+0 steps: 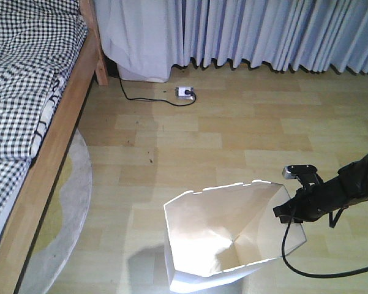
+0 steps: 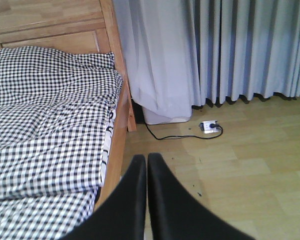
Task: Move trash bin to bedside with robot
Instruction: 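Drag the held bin across the floor to beside the bed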
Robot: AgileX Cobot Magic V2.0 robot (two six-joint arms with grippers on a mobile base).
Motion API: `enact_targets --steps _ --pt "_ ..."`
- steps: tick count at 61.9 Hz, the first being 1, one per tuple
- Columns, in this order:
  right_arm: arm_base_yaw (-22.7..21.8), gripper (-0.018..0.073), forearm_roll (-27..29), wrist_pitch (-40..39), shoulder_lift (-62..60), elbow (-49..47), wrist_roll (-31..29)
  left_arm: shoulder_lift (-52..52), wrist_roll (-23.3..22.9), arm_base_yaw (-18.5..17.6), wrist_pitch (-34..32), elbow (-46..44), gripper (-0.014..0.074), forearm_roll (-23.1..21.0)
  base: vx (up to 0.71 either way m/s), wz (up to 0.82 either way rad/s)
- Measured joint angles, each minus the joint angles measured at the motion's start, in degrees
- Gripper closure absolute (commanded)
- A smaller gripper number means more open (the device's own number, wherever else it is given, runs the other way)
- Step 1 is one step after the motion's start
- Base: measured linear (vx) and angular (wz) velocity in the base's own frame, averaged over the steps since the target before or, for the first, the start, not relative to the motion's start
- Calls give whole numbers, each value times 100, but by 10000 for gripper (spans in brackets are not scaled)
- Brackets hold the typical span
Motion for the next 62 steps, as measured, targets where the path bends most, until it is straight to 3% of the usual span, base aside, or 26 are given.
enact_targets --steps 62 --pt "0 566 0 0 0 0 0 0 0 0 0 0 602 0 32 -1"
